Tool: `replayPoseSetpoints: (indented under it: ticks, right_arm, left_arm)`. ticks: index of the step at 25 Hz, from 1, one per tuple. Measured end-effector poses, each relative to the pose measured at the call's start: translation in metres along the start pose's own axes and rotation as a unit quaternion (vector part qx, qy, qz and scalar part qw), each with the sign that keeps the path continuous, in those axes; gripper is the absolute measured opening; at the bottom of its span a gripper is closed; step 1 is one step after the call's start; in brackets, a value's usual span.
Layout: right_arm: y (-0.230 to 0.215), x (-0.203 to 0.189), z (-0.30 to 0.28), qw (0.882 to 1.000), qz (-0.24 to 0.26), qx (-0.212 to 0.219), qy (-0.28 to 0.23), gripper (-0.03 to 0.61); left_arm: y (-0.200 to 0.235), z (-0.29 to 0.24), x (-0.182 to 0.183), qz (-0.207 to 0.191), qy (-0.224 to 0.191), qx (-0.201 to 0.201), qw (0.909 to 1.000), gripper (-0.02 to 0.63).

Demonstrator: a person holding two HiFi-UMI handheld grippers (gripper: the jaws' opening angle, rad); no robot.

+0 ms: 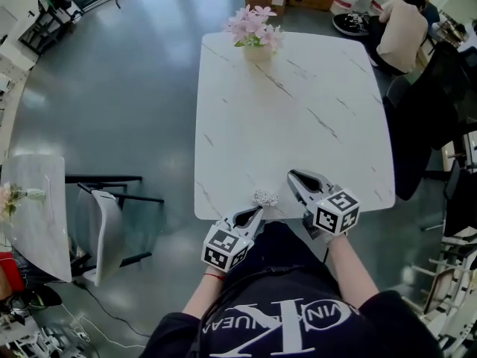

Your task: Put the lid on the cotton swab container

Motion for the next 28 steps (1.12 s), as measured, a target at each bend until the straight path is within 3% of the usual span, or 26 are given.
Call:
replayPoseSetpoints:
  ticks: [5, 14, 21, 28]
  right_arm:
    - [-0.022, 0.005, -0.018, 0.999, 0.0, 0.027, 0.038, 0.005]
    - [-0.035, 0.002, -0.051, 0.986, -0.02, 0.134, 0.096, 0.003]
    - [-0.028, -0.001, -0.058, 0.965, -0.061, 0.235, 0.1, 0.003]
    - [-0.022, 0.004, -0.058, 0.954, -0.066, 0.273, 0.102, 0.003]
  left_arm:
    - [0.001, -0.001, -0.004, 0.015, 0.008, 0.002, 0.9998, 0.005]
    - [0.01, -0.002, -0.007, 0.051, 0.009, 0.032, 0.9982, 0.005]
    - [0.014, -0.006, -0.008, 0.073, 0.009, 0.048, 0.9962, 0.005]
    - [0.014, -0.01, -0.002, 0.081, 0.003, 0.051, 0.9954, 0.005]
Point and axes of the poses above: the fingertips, and each gripper's own axes: z backward along the fingers, y to its left, x out of its top, the point moved 3 cm from there along z, backward along the fingers, and after that the axes turned 9 degrees about y, right-handed, at the moved point
